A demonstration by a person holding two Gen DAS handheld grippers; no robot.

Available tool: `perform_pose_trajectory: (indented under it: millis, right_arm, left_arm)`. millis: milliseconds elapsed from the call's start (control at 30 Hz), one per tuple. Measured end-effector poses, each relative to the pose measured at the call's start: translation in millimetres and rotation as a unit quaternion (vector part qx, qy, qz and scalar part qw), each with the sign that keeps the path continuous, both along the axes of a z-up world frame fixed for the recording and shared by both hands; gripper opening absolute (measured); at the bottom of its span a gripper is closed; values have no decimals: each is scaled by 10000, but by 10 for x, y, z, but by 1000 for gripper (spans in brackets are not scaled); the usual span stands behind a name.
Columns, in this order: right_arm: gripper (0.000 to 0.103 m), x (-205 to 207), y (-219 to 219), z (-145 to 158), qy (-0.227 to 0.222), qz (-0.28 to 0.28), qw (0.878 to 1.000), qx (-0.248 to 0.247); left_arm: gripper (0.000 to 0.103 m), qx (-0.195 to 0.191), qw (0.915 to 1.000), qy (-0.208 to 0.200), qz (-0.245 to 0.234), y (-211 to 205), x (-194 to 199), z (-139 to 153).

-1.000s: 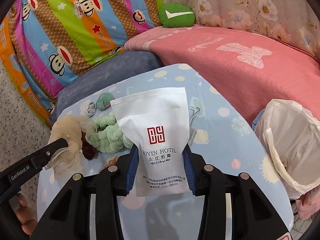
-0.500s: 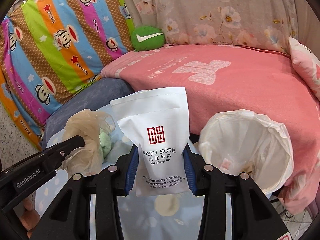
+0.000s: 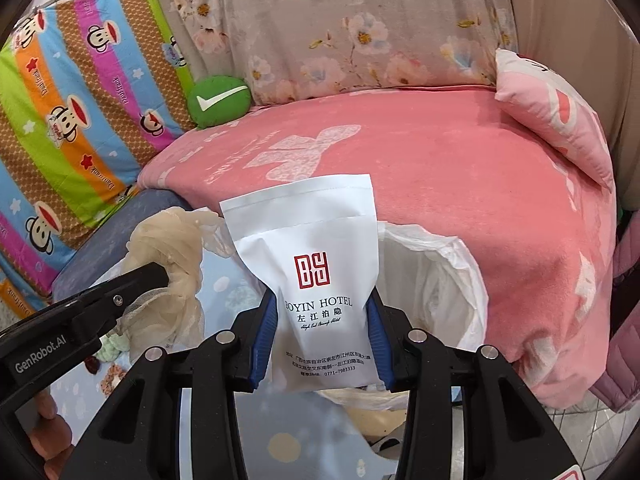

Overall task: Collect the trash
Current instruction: 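Carry the bath puff and paper bag in both tools over the trash bin, then open both tools to drop the puff and bag into the bin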

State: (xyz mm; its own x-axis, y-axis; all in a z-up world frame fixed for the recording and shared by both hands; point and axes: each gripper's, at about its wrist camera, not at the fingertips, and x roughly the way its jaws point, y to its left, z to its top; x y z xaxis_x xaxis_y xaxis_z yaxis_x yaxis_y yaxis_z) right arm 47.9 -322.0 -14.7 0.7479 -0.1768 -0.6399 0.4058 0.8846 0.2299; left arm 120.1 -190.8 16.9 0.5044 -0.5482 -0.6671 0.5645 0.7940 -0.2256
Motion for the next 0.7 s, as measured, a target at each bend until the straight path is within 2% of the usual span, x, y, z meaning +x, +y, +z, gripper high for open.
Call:
perform_pose_trajectory:
  millis: [300, 367, 400, 433, 500, 600, 700]
  right_arm:
    - [41, -53, -372, -137, 147, -332, 9993, 60]
    - [44, -40, -403, -162, 170, -362, 9992, 42]
    - [49, -27, -416, -171, 179, -398, 9990, 18]
    - [54, -15, -428, -180, 172, -419, 9990, 3]
    - [57, 7, -458, -203, 185, -429, 9989, -8]
    - [60, 45, -466, -235, 237, -429, 9988, -50]
    - [63, 70, -443, -255, 251, -385, 9989, -80]
  left_arm:
    - [27, 13, 9995, 53, -299, -404, 54, -51]
    - [40, -65, 9996, 94, -266, -426, 86, -61]
    - [64, -75, 9998, 72, -183, -422, 100, -61]
    - [77, -91, 10000, -21, -8, -400, 103, -52]
    - [77, -130, 9997, -152, 141, -358, 108, -36]
    - [77, 14, 9997, -77, 221, -316, 174, -74]
    - [77, -2, 9994, 28, 355, -201, 225, -126]
